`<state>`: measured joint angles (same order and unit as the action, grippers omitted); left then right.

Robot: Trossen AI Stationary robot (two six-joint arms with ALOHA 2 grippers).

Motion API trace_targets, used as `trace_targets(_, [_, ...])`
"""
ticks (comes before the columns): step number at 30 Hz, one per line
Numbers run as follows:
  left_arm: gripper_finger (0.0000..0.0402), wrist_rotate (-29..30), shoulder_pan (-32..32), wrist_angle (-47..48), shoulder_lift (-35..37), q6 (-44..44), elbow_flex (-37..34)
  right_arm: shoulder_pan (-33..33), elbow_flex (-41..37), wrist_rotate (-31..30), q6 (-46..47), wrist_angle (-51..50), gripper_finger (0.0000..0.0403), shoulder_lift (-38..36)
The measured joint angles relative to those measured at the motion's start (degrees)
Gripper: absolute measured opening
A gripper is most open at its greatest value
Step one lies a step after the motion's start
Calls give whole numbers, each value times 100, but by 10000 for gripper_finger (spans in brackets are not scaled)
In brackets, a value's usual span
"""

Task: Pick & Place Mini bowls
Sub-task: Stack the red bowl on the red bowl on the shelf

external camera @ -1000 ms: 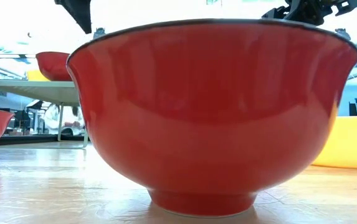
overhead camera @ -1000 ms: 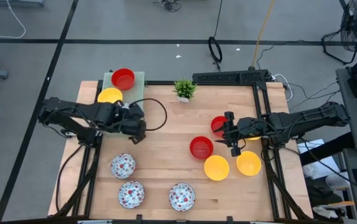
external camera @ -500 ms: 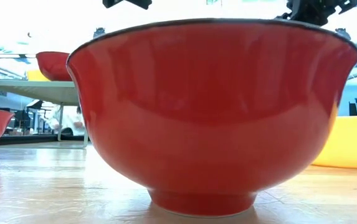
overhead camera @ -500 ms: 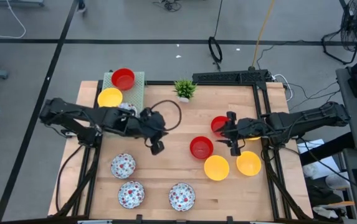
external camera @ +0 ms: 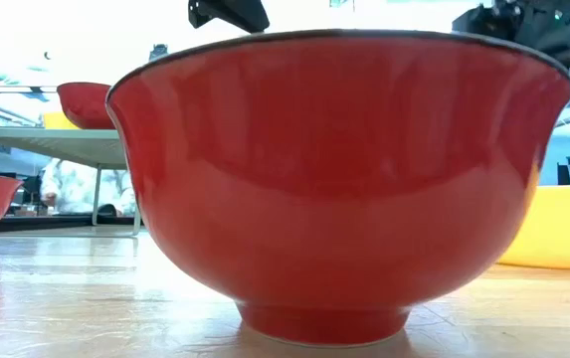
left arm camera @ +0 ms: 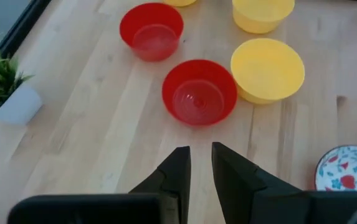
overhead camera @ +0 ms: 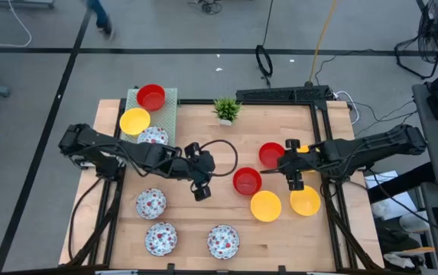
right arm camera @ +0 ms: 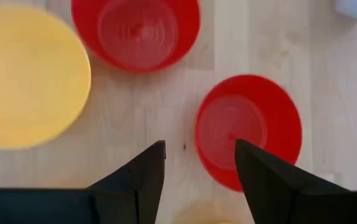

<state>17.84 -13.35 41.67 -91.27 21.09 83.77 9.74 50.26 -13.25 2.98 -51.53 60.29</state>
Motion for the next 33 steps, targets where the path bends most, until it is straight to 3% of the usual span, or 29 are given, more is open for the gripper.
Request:
trace_targets(8, [67,2,-35,11,-137,260,0,-13,-25,-27,-597,48,176,720])
trace_targets(14, [67,6,-65,-4,-84,357,0,-307,-531,-12,-933,452,168,962])
trace_targets(24, [67,3,-98,6,-91,344,0,-788,-754,137,-1020,761,157,1178])
trace_targets(33, [67,3,-94,4,-91,342,0,-831,-754,133,-907,874,154,1797])
